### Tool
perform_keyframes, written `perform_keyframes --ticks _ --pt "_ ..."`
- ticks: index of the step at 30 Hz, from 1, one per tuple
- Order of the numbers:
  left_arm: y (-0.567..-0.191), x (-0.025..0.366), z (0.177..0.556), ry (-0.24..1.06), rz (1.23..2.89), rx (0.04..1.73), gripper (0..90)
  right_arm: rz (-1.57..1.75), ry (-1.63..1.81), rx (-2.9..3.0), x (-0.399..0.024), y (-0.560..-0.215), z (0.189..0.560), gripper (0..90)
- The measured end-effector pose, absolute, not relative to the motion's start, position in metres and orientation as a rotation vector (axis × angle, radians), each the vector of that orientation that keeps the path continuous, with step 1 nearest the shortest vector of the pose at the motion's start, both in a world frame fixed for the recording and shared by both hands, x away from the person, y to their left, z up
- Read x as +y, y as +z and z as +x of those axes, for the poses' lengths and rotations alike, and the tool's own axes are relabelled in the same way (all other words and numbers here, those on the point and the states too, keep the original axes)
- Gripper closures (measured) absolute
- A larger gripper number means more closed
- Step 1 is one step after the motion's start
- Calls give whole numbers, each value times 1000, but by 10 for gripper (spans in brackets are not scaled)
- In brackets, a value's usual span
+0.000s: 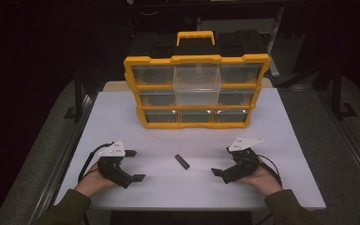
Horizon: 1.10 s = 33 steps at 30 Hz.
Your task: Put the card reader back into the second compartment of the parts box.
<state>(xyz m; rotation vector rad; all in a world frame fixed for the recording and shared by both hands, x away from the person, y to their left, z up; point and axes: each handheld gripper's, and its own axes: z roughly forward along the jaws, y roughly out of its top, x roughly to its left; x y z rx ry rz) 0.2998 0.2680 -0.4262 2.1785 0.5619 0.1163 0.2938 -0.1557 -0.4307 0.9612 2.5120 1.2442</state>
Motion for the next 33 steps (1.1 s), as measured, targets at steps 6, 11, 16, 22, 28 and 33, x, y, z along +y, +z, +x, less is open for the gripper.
perform_keyframes --ticks 6,11,16,22,28,33 --pt "-426 268 300 114 2177 563 0 951 1246 2523 -152 -431 296 0" --pt "-426 268 300 114 2175 563 0 943 1249 2526 -150 -430 297 0" --pt "-426 268 300 114 2174 565 0 943 1252 2528 -149 -430 297 0" --pt "-426 267 300 113 2172 566 0 934 1253 2535 -146 -429 297 0" --pt "-426 268 300 113 2171 567 0 925 1261 2539 -140 -428 300 0" --pt "-426 268 300 113 2169 568 0 923 1264 2542 -139 -428 301 0"
